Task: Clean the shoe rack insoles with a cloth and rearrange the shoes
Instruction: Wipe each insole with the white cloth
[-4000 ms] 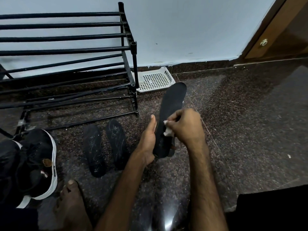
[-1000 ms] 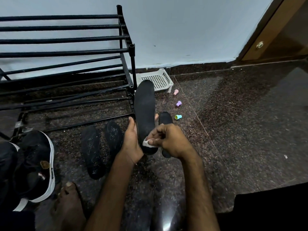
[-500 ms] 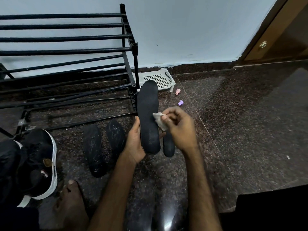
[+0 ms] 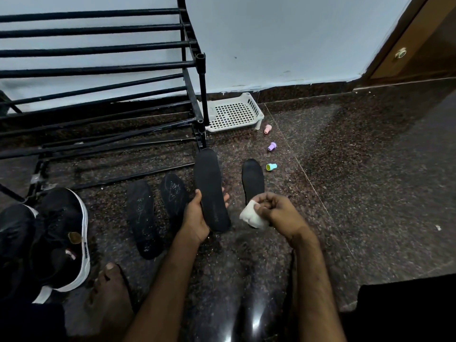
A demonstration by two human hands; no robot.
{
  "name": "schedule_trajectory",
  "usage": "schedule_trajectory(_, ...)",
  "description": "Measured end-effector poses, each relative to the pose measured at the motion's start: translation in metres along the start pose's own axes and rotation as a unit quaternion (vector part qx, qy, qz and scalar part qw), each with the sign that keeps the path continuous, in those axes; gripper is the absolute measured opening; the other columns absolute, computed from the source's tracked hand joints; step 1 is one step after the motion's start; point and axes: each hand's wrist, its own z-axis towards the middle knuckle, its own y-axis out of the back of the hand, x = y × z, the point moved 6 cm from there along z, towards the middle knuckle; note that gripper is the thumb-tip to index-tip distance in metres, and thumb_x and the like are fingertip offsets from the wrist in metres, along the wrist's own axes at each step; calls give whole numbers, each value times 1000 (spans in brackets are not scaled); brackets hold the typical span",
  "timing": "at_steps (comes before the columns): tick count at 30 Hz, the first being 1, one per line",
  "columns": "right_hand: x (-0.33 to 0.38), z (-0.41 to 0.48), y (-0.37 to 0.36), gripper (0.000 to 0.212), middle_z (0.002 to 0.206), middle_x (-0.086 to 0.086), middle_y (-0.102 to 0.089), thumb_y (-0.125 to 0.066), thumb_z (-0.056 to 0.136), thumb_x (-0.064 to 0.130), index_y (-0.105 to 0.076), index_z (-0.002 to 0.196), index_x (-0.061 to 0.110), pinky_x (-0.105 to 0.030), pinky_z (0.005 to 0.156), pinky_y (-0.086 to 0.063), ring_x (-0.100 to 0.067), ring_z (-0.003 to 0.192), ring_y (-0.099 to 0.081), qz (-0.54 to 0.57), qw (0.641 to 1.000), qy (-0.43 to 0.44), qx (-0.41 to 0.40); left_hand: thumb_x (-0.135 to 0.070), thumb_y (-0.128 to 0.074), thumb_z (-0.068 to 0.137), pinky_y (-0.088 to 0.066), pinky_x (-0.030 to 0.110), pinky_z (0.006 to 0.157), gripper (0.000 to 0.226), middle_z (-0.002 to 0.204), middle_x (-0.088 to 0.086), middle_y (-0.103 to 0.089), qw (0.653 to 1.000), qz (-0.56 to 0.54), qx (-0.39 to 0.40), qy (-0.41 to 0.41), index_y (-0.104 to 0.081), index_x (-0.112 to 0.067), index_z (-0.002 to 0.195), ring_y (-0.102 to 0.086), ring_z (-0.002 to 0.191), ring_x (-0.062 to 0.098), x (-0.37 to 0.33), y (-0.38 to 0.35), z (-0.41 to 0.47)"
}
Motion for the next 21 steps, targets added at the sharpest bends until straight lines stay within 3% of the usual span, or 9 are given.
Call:
schedule_trajectory(3, -28, 5, 9, 21, 75, -8, -65, -55, 95, -2, -65, 84, 13, -30, 65, -48, -20, 68, -58, 66, 992, -38, -99, -34, -39, 105, -50, 40, 93, 45, 121, 15, -65, 998, 6, -55, -12, -53, -5, 138, -63, 107, 29, 8, 23, 19)
schedule_trajectory(7, -77, 6, 3, 17, 82, -14, -70, -52, 96, 0, -67, 93, 8, -31, 65, -50, -22, 69, -62, 112, 978, -102, -141, -18, -43, 106, -51, 39, 91, 40, 135, 16, -57, 993, 21, -107, -42, -44, -9, 145, -62, 92, 20, 14, 36, 42)
schedule_trajectory(12, -126, 5, -4, 14, 87, -22, -71, -54, 94, -2, -68, 96, 3, -33, 68, -48, -27, 76, -62, 133, 963, -149, -181, -13, -47, 103, -43, 41, 108, 41, 139, 12, -55, 986, 82, -137, -44, -45, -9, 144, -55, 124, 24, 25, 33, 65)
schedule_trajectory(21, -159, 12, -5, 16, 80, -15, -70, -52, 95, -4, -67, 95, 2, -29, 64, -50, -20, 69, -62, 155, 953, -173, -194, -14, -51, 102, -39, 41, 112, 41, 137, 6, -56, 974, 153, -162, -40, -48, -11, 143, -52, 128, 25, 35, 29, 110)
